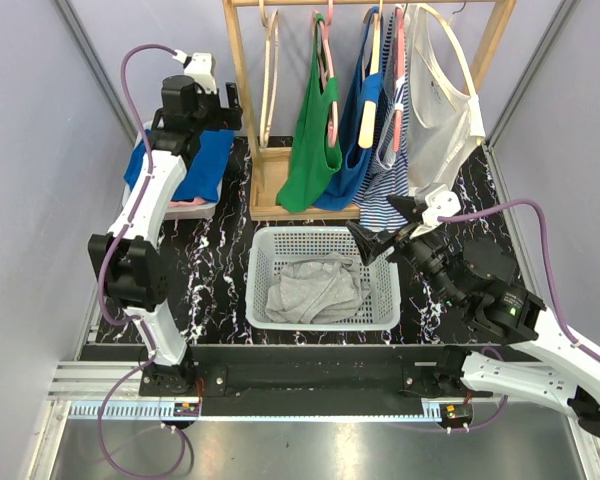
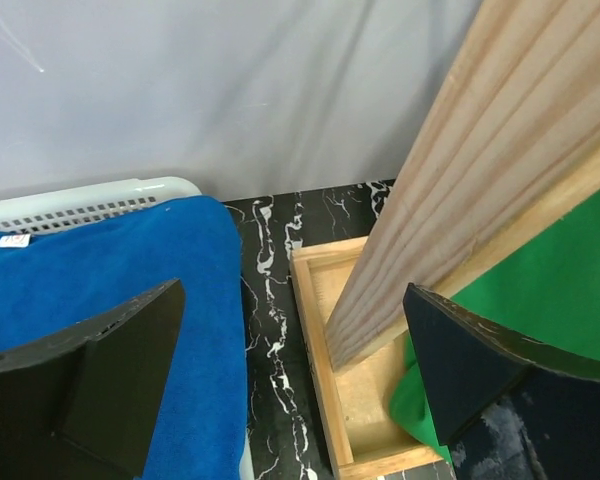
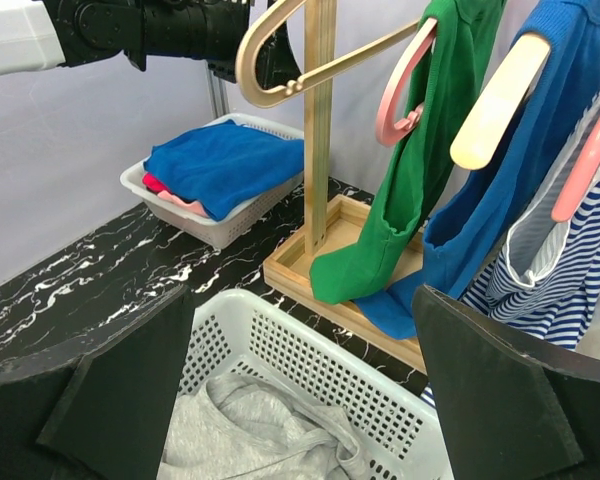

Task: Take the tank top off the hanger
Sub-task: Move the clothesline to the center of the board.

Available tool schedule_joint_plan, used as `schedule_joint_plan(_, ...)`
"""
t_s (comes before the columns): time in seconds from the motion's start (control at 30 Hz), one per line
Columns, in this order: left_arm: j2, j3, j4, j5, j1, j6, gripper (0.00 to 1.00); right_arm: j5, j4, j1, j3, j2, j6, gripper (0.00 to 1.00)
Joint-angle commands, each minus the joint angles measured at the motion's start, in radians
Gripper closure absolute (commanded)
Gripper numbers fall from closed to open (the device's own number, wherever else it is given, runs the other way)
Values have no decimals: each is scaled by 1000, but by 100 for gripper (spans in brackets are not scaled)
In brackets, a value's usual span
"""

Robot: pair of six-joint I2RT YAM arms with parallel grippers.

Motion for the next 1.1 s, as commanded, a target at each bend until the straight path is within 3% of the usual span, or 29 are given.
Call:
schedule_joint_plan(0.0,-46,-18,17,242,-29,-4,4,24,10,1,25,15,2,0)
schedule_joint_plan(0.37,-75,-38,17,250,-52,-18,4,24,22,-1,30,38,-8,0)
schedule_joint_plan(0.57,-18,31,34,44,-65,-36,4,24,19,1,18,21,11,1)
schedule_joint_plan(0.7,19,78,72,22,-80,-35,5,30,13,-1,15,9,15,0)
schedule_joint_plan(0.83,74,145,75,17,-101,-30,21,41,10,1,15,4,18,0)
schedule_joint_plan(0.87,92,155,75,8,-104,-27,32,41,10,-1,15,1,21,0)
schedule_joint_plan(0.93,103,164,78,-12,-112,-15,39,44,1,-1,13,-11,26,0)
schedule_joint_plan(1.07,103,149,82,-35,-118,10,62,55,-6,1,1,-33,35,0)
